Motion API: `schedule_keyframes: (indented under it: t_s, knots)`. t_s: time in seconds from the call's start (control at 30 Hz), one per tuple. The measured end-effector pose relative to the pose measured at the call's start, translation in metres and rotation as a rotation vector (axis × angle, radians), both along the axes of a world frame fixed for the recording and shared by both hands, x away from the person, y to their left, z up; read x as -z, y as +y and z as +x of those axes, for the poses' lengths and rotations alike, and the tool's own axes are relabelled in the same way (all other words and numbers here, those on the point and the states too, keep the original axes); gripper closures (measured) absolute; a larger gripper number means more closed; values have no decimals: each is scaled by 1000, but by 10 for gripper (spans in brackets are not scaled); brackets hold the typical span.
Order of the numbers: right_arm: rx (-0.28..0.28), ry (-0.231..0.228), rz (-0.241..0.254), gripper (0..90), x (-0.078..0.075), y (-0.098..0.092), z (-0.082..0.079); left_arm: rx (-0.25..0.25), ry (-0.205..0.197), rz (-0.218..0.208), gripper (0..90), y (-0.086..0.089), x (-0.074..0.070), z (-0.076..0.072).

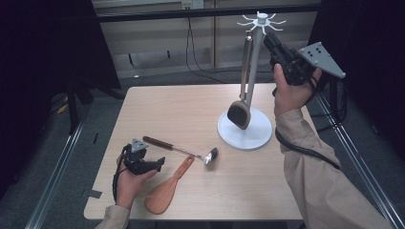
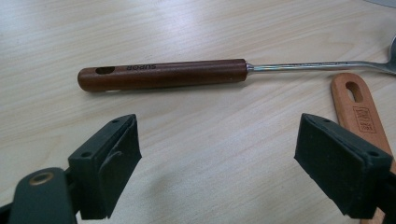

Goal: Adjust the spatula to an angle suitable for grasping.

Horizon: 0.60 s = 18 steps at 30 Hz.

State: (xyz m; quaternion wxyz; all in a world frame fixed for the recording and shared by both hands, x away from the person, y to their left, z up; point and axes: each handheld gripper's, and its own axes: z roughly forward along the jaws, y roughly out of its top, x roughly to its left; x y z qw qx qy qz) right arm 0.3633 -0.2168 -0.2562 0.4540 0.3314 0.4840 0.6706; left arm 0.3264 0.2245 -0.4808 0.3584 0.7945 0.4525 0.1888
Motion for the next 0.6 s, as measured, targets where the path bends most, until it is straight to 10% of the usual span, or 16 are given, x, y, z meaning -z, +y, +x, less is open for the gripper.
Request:
schedule_keyframes:
  t_s: [0.6]
  knots:
    - [-26,91,-136,439,45,-10,-43,-8,19,-62,210,-9,0,14]
